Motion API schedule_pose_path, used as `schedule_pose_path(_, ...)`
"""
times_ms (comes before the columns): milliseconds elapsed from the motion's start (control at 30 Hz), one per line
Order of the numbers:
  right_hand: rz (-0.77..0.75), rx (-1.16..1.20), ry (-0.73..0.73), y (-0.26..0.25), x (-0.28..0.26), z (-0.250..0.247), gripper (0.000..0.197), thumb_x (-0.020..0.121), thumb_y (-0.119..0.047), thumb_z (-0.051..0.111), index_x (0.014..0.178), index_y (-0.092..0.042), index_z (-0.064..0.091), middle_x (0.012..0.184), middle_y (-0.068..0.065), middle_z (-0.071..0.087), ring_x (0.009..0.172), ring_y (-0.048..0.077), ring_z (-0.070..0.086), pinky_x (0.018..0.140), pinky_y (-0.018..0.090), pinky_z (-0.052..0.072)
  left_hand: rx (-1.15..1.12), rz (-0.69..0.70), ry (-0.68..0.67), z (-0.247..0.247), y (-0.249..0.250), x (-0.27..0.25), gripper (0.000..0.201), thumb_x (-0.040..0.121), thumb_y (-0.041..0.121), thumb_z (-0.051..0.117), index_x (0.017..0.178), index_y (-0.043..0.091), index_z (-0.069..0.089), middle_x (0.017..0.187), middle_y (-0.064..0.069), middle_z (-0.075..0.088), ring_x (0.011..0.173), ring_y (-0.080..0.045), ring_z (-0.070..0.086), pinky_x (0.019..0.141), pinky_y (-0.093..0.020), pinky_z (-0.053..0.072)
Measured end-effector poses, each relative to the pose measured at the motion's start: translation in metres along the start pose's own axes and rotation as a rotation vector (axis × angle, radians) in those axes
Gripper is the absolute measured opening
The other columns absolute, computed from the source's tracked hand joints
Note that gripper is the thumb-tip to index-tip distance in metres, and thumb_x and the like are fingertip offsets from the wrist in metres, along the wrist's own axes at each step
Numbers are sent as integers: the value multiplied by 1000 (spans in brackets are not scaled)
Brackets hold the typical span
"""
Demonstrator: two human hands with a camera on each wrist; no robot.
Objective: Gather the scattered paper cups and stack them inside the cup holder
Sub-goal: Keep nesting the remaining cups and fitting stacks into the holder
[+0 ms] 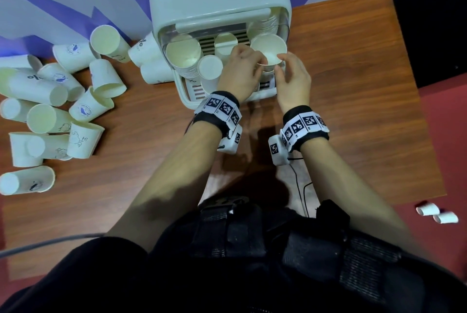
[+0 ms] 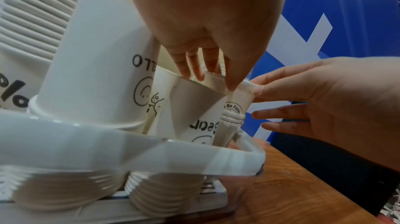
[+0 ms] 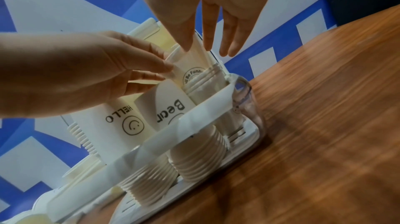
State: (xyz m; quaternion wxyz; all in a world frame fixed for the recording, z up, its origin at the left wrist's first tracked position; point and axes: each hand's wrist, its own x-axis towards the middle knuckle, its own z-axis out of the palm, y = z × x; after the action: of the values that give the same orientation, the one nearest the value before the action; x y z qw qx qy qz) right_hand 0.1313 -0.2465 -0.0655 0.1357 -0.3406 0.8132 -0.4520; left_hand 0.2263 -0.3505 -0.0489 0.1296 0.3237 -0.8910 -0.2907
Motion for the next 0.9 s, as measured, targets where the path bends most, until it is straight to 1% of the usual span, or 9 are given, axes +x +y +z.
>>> schedule_pose_path(133,34,-23,-61,6,-1,0,30,93,-13,52,122,-11,60,132,9,56,124,23,49,107,34,37,50,35,6,6,-3,-3,20,88,12,54,103,9,67,109,-7,65,128,-30,41,97,-35,37)
schedule_pose_path(233,88,-75,-119,8,0,1,36,97,-15,47,133,-14,53,141,8,48,132,21,41,111,29,31,41,64,29,13,-6,-5,31,86,9,52,114,7,64,126,-11,60,133,-34,40,107,-42,35)
schedule_pose_path(333,103,-90,-137,10,0,5,40,99,-16,42,138,-12,48,146,7,43,135,20,38,112,28,29,78,53,-41,16,-9,-5,39,93,14,47,130,6,56,141,-12,50,139,-29,35,118,-44,19)
schedule_pose_path(467,110,-76,-141,15,-1,12,42,100,-15,40,141,-9,44,149,7,38,138,19,35,111,19,23,116,34,-81,16,-9,-2,37,96,17,44,130,7,56,141,-11,51,139,-24,36,120,-40,9)
schedule_pose_path(567,124,-78,-164,18,-1,14,43,99,-15,40,142,-9,42,149,9,38,139,20,34,114,23,25,123,0,-91,14,-6,2,37,97,17,43,130,9,56,140,-10,52,138,-22,37,120,-39,7)
schedule_pose_path(633,145,-97,-188,16,1,14,44,99,-16,40,143,-10,41,150,8,37,139,21,33,115,28,26,132,-23,-96,12,-4,3,37,97,17,43,131,11,56,139,-8,54,137,-21,38,119,-40,8)
schedule_pose_path(700,177,-121,-209,13,4,12,44,99,-17,41,143,-11,40,152,8,34,140,21,31,115,31,25,107,-44,-93,10,-2,3,38,96,16,44,131,12,55,137,-8,55,136,-21,38,118,-41,16)
schedule_pose_path(800,200,-152,-202,5,4,10,44,99,-17,42,142,-11,42,153,12,28,141,23,27,114,29,23,40,-55,-93,5,1,-1,37,93,13,47,130,13,56,137,-9,52,136,-24,35,110,-37,31)
schedule_pose_path(900,155,-111,-155,-5,-1,6,42,97,-13,43,138,-10,46,149,15,34,137,27,32,110,27,24,-25,-10,-46,-2,2,-9,35,90,11,46,122,12,60,130,-9,56,127,-26,43,103,-36,37)
